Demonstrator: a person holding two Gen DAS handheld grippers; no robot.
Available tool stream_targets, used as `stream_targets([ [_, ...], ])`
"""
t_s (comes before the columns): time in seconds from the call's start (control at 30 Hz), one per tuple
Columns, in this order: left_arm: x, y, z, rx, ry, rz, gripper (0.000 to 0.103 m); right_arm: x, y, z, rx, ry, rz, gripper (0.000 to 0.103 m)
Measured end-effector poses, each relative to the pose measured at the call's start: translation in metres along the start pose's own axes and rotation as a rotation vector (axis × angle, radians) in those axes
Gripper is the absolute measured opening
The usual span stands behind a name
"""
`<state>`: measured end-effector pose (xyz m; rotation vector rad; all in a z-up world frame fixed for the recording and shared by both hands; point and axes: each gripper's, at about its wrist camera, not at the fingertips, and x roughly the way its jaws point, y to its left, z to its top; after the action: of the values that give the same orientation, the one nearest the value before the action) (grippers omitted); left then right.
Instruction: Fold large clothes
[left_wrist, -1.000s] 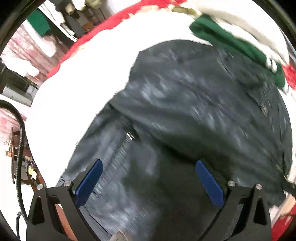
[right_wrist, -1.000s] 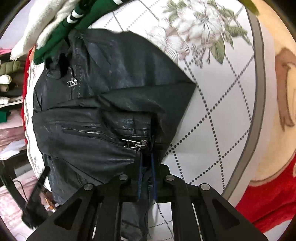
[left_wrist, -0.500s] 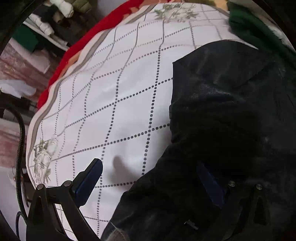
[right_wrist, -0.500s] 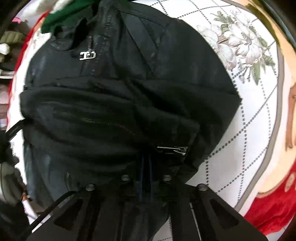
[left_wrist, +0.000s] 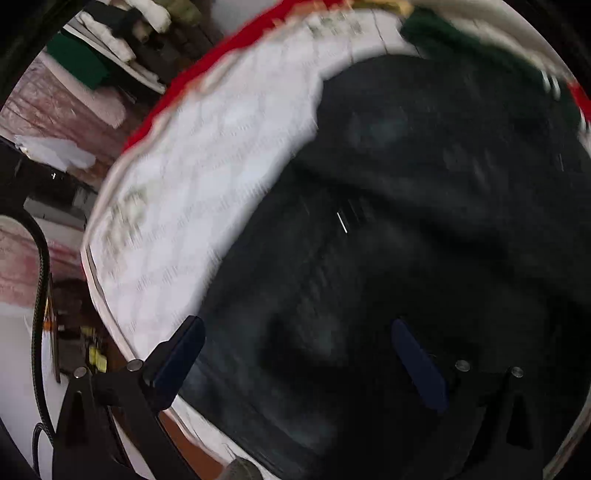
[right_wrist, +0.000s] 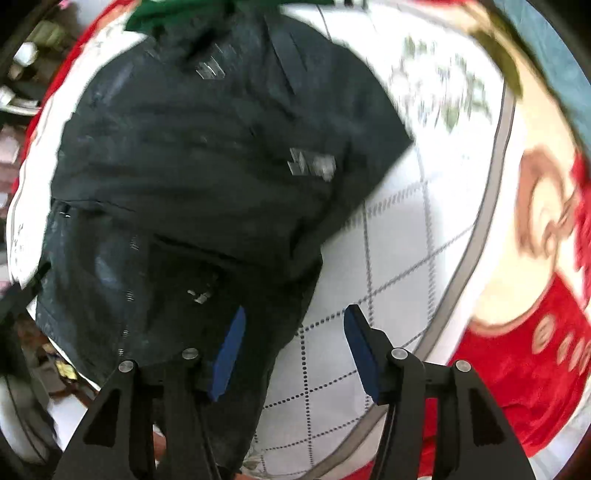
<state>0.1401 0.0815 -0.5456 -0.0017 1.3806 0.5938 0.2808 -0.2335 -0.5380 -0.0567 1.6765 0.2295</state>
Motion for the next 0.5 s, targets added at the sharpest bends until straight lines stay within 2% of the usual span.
stream_targets([
  [0.03, 0.003, -0.008, -0.008, 0.006, 0.004, 0.010, 0.103, 0.017, -0.004, 0.001, 0.020, 0.023, 0.021, 0.058],
  [0.07, 0.007, -0.019, -0.019, 0.011, -0.001, 0.029, 0.103, 0.029, -0.005, 0.002, 0.027, 0.041, 0.032, 0.051],
  [0.1, 0.008, -0.024, -0.025, 0.013, -0.005, 0.035, 0.103, 0.041, -0.008, 0.003, 0.046, 0.043, 0.035, 0.020],
  [0.17, 0.019, -0.034, -0.037, -0.004, -0.024, 0.050, 0.103, 0.051, -0.024, -0.001, 0.139, 0.039, 0.070, 0.017],
  [0.23, 0.024, -0.035, -0.039, -0.026, -0.045, 0.049, 0.103, 0.051, -0.032, -0.005, 0.162, 0.029, 0.078, 0.017],
  [0.37, 0.027, -0.034, -0.035, -0.051, -0.055, 0.050, 0.103, 0.048, -0.023, -0.004, 0.071, 0.047, 0.062, 0.020],
  [0.43, 0.030, -0.030, -0.030, -0.086, -0.036, 0.040, 0.103, 0.046, -0.017, 0.003, 0.034, 0.044, 0.069, 0.030],
  [0.47, 0.032, -0.028, -0.028, -0.108, -0.031, 0.031, 0.103, 0.045, -0.018, 0.005, 0.022, 0.030, 0.071, 0.041],
  [0.5, 0.033, -0.025, -0.026, -0.119, -0.029, 0.024, 0.103, 0.046, -0.017, 0.006, 0.004, 0.018, 0.082, 0.057],
])
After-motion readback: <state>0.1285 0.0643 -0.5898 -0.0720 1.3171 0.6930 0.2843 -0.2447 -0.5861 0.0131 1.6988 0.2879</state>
